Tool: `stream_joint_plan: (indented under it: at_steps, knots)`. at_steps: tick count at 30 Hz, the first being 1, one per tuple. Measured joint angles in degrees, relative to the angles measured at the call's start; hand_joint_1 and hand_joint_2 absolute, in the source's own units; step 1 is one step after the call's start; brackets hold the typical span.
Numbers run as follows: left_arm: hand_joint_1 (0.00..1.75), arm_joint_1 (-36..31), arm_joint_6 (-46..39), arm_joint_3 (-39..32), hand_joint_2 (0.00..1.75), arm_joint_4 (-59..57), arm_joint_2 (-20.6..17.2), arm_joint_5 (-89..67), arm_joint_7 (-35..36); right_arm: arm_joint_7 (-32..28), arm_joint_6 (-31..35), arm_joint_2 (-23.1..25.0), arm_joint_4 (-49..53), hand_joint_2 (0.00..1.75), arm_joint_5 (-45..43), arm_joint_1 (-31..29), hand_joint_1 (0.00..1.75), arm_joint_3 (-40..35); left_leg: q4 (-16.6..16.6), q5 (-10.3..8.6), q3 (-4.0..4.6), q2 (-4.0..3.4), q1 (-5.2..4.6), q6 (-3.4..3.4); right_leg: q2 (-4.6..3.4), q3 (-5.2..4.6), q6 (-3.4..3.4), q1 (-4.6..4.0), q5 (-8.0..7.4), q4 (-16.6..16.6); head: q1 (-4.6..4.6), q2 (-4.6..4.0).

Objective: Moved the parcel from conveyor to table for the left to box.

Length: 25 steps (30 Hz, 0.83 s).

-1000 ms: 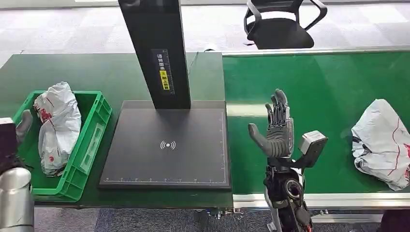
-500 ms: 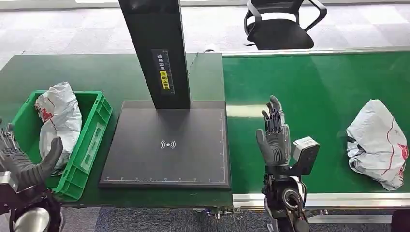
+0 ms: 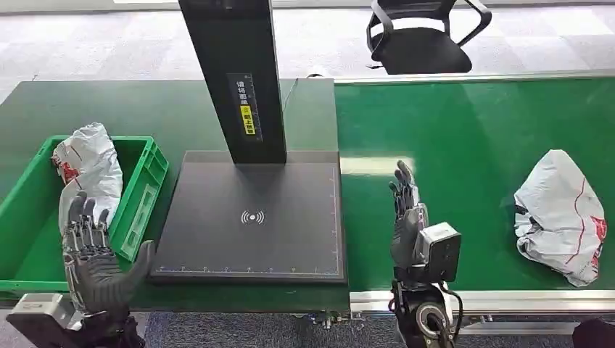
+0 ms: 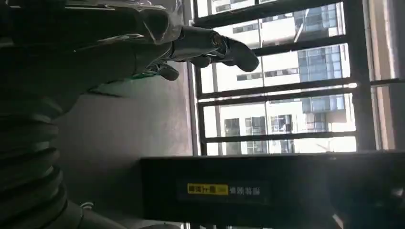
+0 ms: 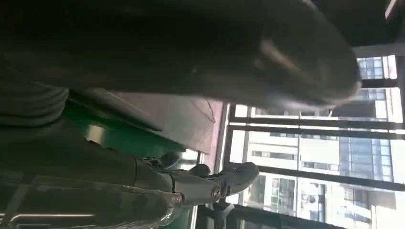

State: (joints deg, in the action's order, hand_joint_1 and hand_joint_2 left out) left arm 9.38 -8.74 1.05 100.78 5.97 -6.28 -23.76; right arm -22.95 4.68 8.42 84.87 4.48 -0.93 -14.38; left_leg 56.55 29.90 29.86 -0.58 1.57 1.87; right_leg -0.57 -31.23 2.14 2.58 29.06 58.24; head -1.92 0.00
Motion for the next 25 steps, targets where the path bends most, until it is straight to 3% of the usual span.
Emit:
stream_joint_plan:
  at_steps: [3, 4, 12, 25]
  knots:
    - [0.0, 0.3, 0.4, 1.7, 1.75, 0.3, 0.7, -0.5, 0.6, -0.1, 0.7, 0.2, 1.4, 0.0, 0.5, 2.2, 0.0, -1.4, 0.0, 0.0, -0.02, -0.07, 0.04, 0.0, -0.01, 0.02, -0.01, -0.03, 0.0, 0.0, 0.02, 0.0]
    - [0.0, 0.3, 0.5, 2.0, 0.0, 0.3, 0.9, -0.5, 0.7, -0.2, 0.7, 0.3, 1.4, 0.0, 0.5, 2.5, 0.0, -2.1, 0.0, -0.01, -0.03, -0.08, 0.04, 0.0, -0.01, 0.03, -0.01, -0.03, -0.01, 0.0, 0.04, 0.0]
    - [0.0, 2.9, 0.5, 3.1, 0.0, 3.1, 3.3, -1.1, 1.1, 0.6, 0.0, 1.3, 1.3, 0.0, 1.6, 1.2, 0.0, -4.1, 0.0, -0.04, -0.08, 0.04, 0.02, 0.0, 0.02, 0.12, 0.0, -0.01, -0.01, 0.0, 0.0, 0.0]
    - [0.0, 3.7, 0.5, 3.4, 0.0, 4.1, 4.1, -1.1, 1.1, 0.7, -0.1, 1.4, 1.3, 0.0, 1.6, 0.9, 0.0, -4.4, 0.0, -0.04, -0.07, 0.03, 0.02, 0.0, 0.02, 0.11, 0.0, -0.02, -0.01, 0.0, 0.02, 0.0]
